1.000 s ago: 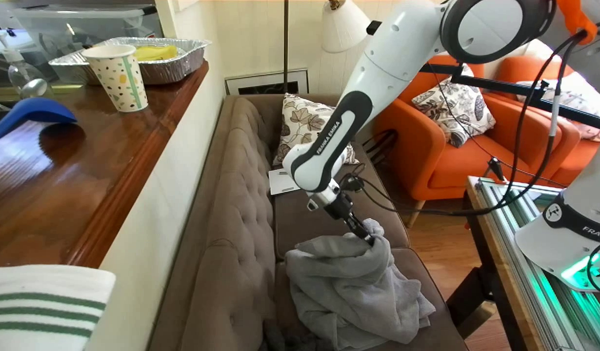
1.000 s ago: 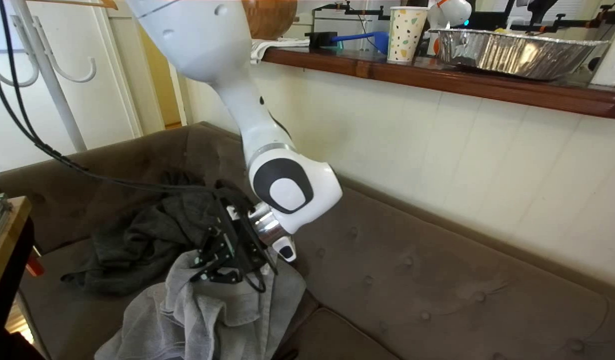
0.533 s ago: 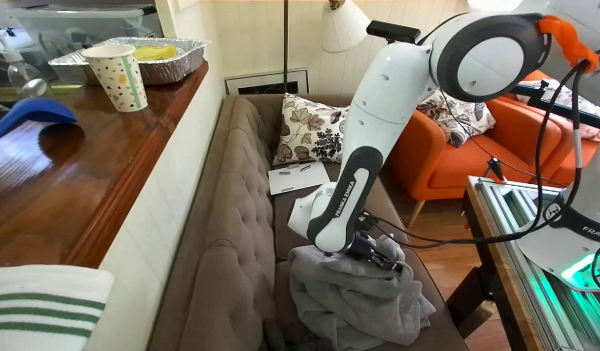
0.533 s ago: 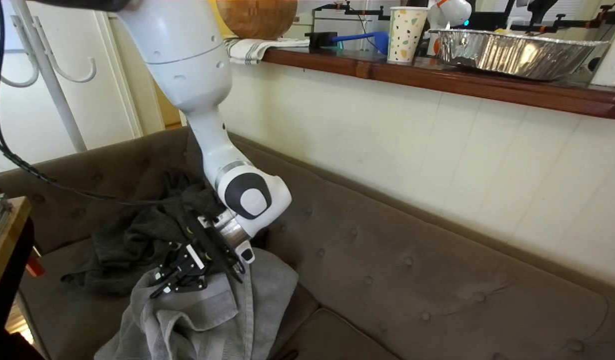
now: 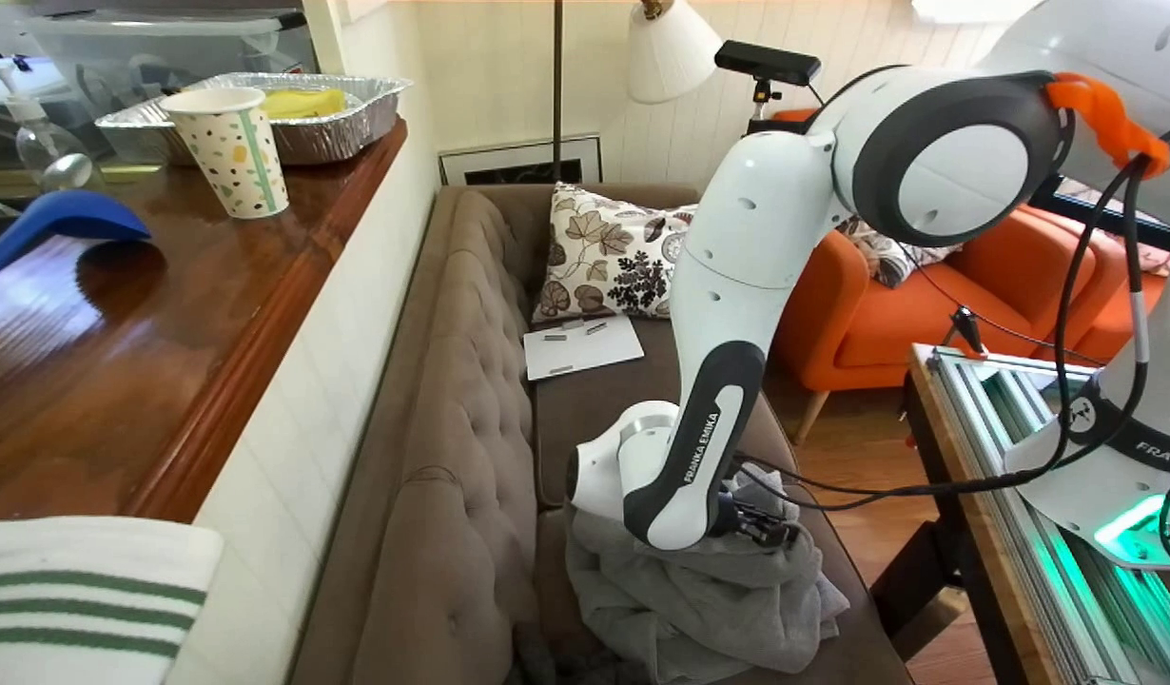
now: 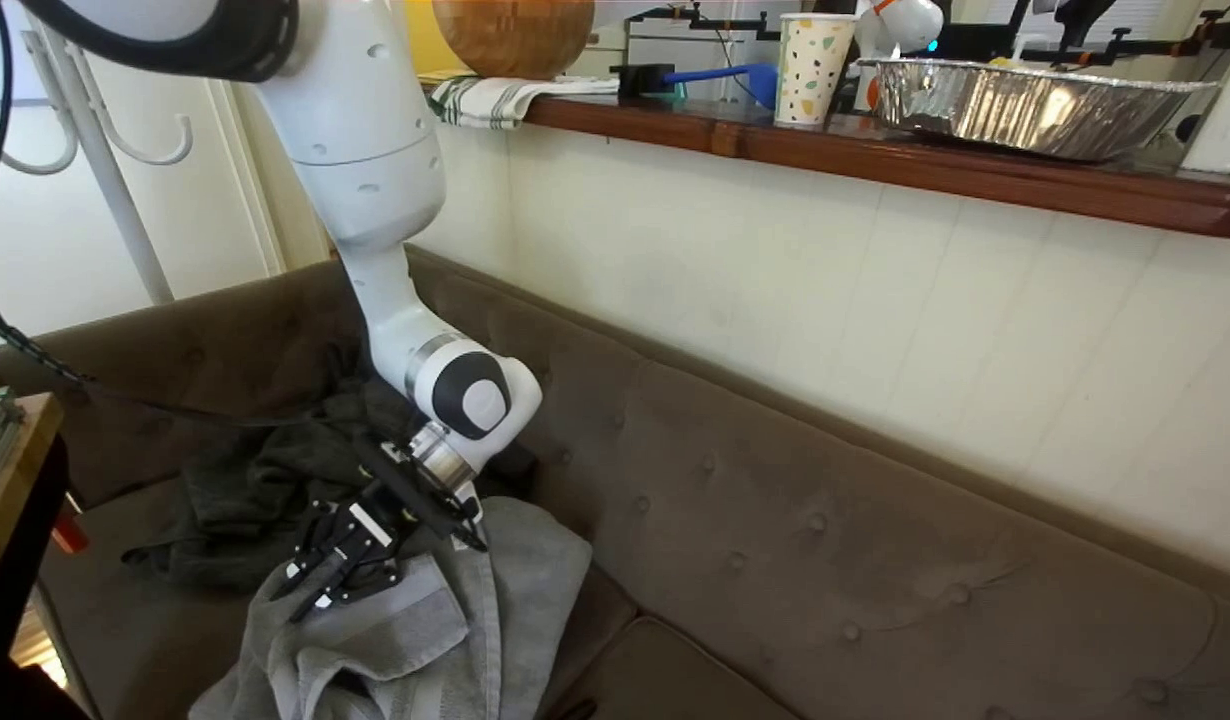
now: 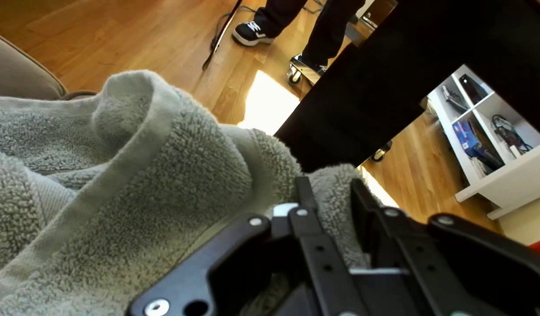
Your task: Fold the blanket in half
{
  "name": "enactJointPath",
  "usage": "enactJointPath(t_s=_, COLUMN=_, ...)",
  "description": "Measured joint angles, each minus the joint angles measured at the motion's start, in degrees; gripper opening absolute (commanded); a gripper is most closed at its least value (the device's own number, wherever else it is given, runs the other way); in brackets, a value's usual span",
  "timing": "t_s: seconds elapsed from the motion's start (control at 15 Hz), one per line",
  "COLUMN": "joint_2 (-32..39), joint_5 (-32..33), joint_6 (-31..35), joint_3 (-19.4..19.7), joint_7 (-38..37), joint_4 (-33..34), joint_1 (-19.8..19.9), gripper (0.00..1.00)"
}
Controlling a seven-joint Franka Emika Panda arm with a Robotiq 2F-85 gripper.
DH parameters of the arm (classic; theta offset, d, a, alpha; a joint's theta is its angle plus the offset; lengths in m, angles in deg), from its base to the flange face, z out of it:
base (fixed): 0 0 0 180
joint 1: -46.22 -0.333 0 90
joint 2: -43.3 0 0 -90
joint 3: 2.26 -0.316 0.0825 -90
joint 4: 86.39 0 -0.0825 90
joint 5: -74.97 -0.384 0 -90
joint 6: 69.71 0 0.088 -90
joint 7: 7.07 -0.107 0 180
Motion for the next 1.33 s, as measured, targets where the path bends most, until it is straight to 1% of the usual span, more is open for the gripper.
enactJointPath(t_s=0.2, joint_2=-3.4, joint_5=0.1, joint_6=-2.3, joint_3=0.0, joint_7=0.3, joint_4=-1.7, joint_1=0.8, gripper=0.80)
enactJointPath(t_s=0.4, joint_2=-11.1, joint_5=0.1, joint_6=-4.5, joint_3=-0.3, joint_7=3.6, joint_4=-6.7, joint_1=3.2, gripper=0.98)
enactJointPath(t_s=0.47, joint_2=-14.4, joint_5=0.1, joint_6=-4.5, joint_3=-0.5, joint_7=5.1, joint_4=-9.0, joint_1=4.1, gripper=1.00)
enactJointPath(t_s=0.6, joint_2=-20.8, joint_5=0.1, joint_6=-4.0, joint_3=-1.5, joint_7=8.7, joint_4=-13.5, joint_1=6.1, gripper=1.00)
enactJointPath(t_s=0.8, joint_2=-30.5, joint_5=-1.1, joint_6=-0.4, joint_3=-3.1, joint_7=13.7, joint_4=-20.5, joint_1=8.8, gripper=1.00)
enactJointPath(t_s=1.07, joint_2=-41.7, joint_5=-3.6, joint_6=8.0, joint_3=-3.3, joint_7=19.6, joint_4=-29.0, joint_1=10.9, gripper=1.00)
enactJointPath(t_s=1.33, joint_2=-50.3, joint_5=-4.3, joint_6=18.5, joint_3=-2.5, joint_7=24.9, joint_4=-35.9, joint_1=11.2, gripper=1.00)
